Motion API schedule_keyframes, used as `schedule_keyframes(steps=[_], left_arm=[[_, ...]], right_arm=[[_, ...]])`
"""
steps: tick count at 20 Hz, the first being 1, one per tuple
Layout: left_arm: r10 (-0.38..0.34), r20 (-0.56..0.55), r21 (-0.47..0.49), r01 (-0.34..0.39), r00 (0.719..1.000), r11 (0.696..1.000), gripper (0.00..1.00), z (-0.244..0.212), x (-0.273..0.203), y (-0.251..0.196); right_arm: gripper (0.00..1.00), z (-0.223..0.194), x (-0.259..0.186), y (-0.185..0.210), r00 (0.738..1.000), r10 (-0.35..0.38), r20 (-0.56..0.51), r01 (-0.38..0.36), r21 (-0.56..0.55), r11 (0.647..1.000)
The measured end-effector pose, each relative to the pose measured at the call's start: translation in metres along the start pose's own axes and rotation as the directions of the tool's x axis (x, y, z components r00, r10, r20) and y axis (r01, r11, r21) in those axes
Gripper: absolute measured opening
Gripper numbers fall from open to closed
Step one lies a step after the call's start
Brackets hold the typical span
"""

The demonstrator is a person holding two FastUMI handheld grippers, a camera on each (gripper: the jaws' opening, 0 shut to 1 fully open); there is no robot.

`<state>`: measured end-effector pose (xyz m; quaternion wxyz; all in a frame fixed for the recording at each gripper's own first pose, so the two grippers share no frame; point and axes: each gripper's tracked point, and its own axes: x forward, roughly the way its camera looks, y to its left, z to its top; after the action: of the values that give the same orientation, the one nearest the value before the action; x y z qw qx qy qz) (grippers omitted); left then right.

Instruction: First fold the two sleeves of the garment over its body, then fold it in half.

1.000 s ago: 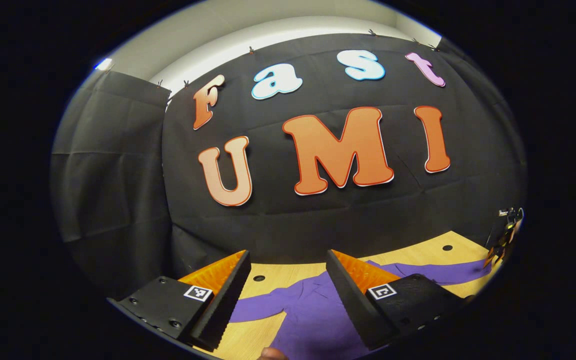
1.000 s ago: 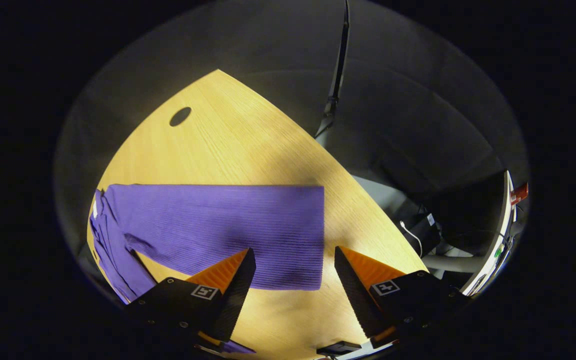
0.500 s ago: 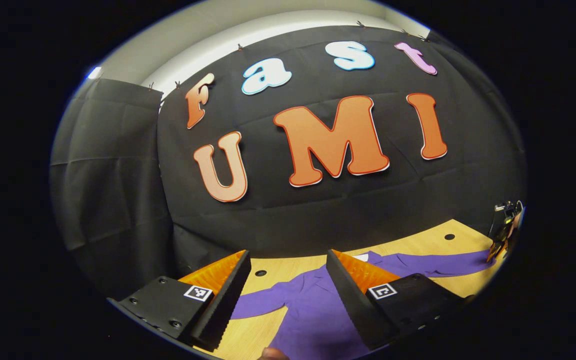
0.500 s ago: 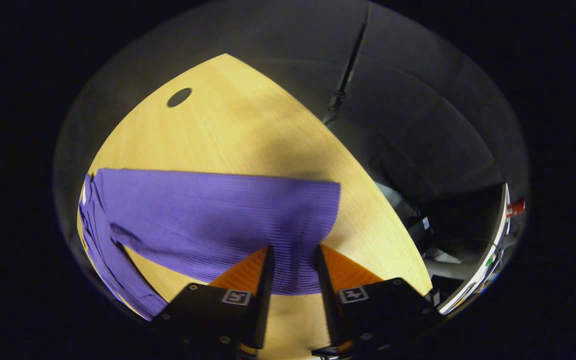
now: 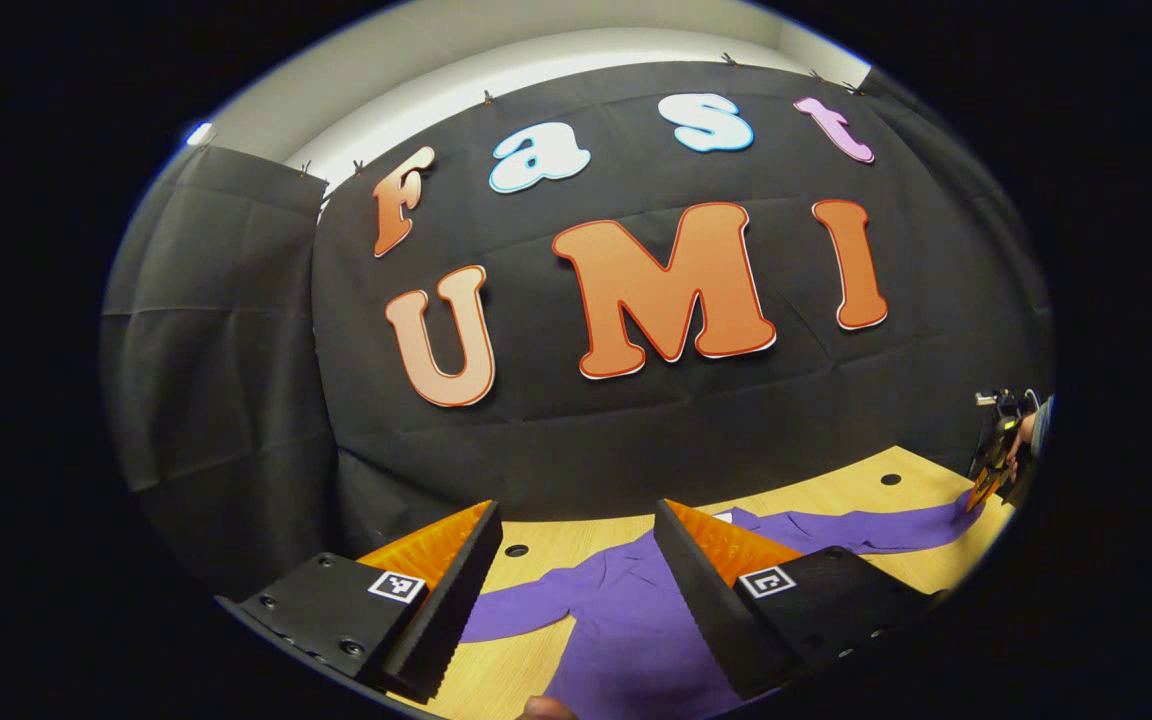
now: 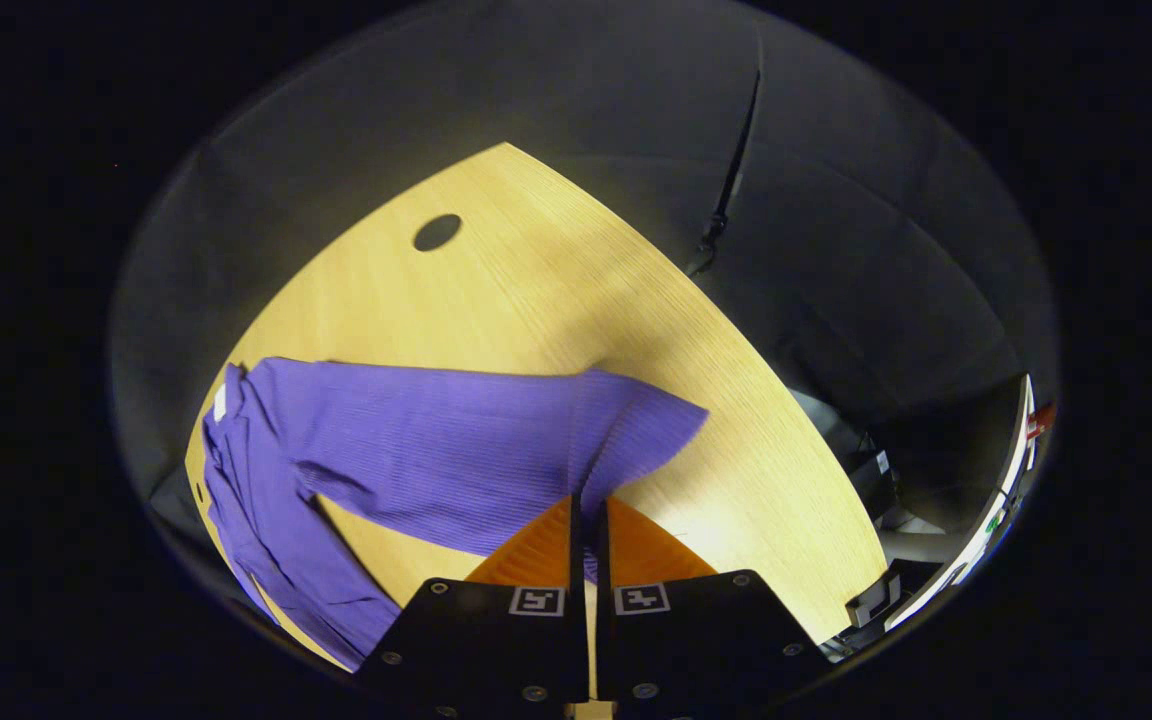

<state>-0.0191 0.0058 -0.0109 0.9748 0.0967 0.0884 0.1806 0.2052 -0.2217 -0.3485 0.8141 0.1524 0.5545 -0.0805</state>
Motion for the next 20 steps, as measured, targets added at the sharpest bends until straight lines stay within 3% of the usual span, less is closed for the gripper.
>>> schedule_keyframes(steps=[7, 11, 20], left_arm=[[-0.010, 0.021, -0.050, 0.011, 1.000, 0.999, 0.98, -0.008, 0.009, 0.042], [0.014, 0.018, -0.073, -0.013, 1.000, 0.997, 0.98, -0.017, 0.018, 0.078], [0.077, -0.036, -0.095, -0.080, 0.996, 0.992, 0.98, -0.058, 0.034, 0.151]], right_arm=[[0.04, 0.020, -0.072, 0.085, 0.991, 0.076, 0.112, -0.065, -0.100, 0.993], [0.04, 0.025, -0.112, 0.157, 0.979, 0.135, 0.151, -0.104, -0.196, 0.975], [0.03, 0.009, -0.160, 0.313, 0.951, 0.266, 0.159, -0.186, -0.393, 0.900]])
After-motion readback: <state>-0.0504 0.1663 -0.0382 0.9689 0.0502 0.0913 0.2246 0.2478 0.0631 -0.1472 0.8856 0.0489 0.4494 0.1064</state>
